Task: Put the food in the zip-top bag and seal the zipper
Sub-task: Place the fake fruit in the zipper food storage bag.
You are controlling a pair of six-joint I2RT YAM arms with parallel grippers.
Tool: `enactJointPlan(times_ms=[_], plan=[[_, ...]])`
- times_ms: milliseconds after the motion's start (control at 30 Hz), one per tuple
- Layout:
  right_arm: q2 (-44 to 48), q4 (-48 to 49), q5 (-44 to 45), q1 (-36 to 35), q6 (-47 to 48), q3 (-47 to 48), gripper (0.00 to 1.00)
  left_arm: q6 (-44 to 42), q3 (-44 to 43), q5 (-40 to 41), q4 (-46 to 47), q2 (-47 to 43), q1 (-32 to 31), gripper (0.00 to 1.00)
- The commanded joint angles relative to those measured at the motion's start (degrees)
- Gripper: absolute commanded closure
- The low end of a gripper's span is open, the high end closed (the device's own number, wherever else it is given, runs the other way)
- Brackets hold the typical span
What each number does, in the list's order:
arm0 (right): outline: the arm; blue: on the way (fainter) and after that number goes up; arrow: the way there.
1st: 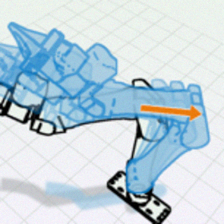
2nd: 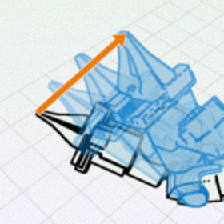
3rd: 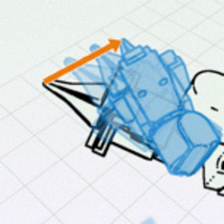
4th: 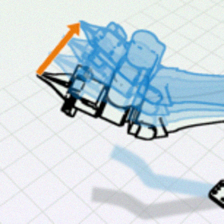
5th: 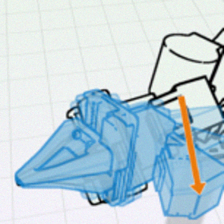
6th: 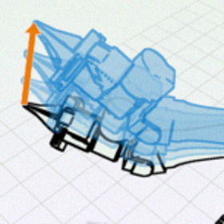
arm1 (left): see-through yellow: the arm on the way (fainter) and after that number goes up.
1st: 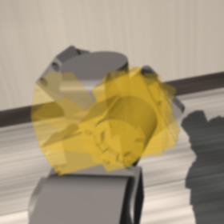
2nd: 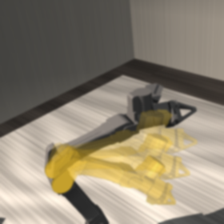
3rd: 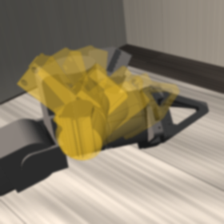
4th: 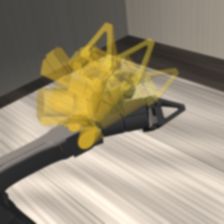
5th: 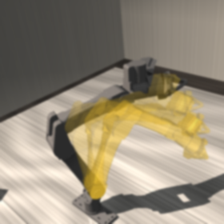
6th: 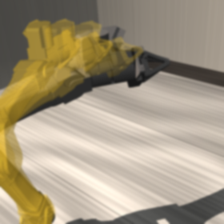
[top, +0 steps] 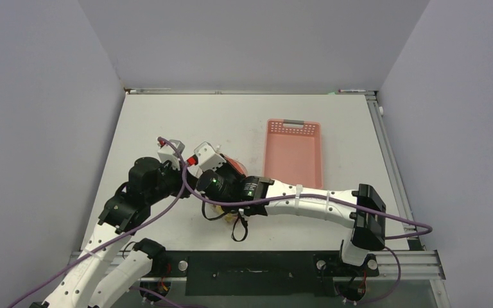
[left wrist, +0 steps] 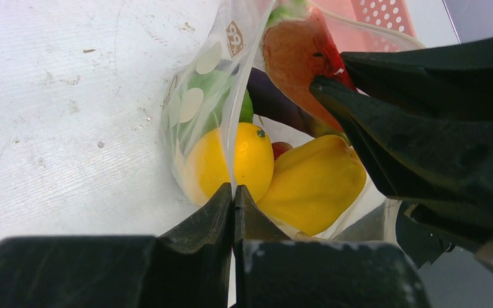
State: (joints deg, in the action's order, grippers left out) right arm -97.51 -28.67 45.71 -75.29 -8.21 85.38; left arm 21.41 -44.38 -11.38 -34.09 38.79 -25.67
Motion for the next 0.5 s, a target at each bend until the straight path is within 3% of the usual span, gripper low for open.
enactJointPlan(times_ms=[0, 467], plan=[[-0.92, -2.72, -3.58, 2.23, -1.76, -0.21, 0.95, -1.46, 0.02, -1.06, 1.74, -0.57, 0.01, 1.00], [-4.52, -6.23, -15.71, 6.87, -2.70, 0.12, 0.95, -1.46, 0.02, -1.24, 1.88, -0.07, 0.01, 1.00]])
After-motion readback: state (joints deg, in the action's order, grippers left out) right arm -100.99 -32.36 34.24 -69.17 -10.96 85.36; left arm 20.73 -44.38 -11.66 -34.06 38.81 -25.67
